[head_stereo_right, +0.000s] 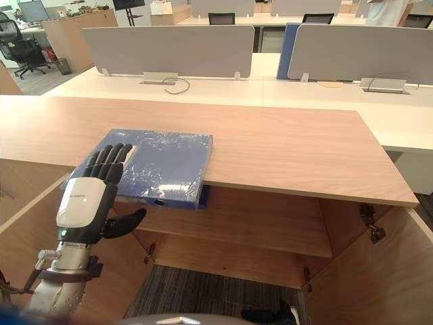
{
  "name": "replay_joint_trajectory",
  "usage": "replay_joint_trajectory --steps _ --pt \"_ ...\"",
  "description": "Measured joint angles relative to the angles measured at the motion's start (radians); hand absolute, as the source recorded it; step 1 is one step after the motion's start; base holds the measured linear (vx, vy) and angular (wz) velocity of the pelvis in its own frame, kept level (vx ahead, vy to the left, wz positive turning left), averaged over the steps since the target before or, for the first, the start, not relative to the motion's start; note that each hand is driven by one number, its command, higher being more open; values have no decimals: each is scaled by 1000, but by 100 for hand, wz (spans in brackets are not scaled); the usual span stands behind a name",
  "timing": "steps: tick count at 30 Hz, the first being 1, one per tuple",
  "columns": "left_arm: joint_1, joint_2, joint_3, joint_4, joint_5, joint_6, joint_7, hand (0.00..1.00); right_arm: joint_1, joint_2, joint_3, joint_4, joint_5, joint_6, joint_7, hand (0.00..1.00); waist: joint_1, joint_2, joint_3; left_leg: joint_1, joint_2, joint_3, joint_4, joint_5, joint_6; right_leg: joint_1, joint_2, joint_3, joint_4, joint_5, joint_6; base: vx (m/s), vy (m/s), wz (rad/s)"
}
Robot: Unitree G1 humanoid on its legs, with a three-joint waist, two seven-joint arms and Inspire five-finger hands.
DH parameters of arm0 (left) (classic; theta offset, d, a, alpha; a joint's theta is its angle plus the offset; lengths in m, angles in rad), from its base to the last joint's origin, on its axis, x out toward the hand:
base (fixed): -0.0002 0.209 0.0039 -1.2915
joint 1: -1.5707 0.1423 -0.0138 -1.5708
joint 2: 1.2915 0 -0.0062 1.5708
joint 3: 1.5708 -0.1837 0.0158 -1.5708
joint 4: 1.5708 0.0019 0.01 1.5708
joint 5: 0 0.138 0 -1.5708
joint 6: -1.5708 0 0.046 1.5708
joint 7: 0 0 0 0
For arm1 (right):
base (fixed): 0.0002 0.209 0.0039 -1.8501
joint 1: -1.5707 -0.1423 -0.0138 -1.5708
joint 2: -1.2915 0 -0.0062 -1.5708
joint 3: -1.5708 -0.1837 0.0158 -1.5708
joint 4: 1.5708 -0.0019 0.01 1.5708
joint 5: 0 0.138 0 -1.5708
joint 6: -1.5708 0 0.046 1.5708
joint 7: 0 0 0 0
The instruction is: Walk over to the cabinet, pick up the folder, carry it to the office cabinet, place the folder inside the office cabinet, then close the office cabinet door
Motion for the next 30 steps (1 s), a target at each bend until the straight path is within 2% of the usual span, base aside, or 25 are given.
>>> replay_joint_trajectory --steps 7,8,13,17,21,30 --pt "-29 20 0 102 4 11 -9 100 4 3 -35 -8 -2 0 1 100 -3 5 3 7 2 6 -1 -2 -2 2 0 10 -4 1 2 -22 -1 -4" --pt "-37 20 0 120 4 18 -9 0 4 3 -35 -9 -2 0 1 100 -4 5 5 8 2 6 -1 -2 -2 3 0 11 -5 1 2 0 0 0" --pt "-69 18 1 158 5 44 5 0 4 3 -35 -15 -2 0 2 100 -4 5 13 8 2 8 -2 -3 -4 5 1 12 -8 1 2 0 0 0" --pt "-139 8 24 158 23 62 34 0 -2 3 -36 -15 -31 1 3 100 -7 11 17 11 2 9 -2 -4 -5 9 0 14 -11 2 4 0 0 0" --pt "-191 -7 24 147 44 58 80 0 -5 3 -36 -14 -37 1 4 100 -9 11 20 14 2 13 -2 -5 -5 10 0 17 -12 2 5 0 0 0" --pt "-260 -16 41 139 43 61 100 0 -11 4 -34 -14 -37 2 8 100 -23 7 28 39 1 37 -2 -17 -7 27 -4 38 -22 5 9 -8 8 -8"
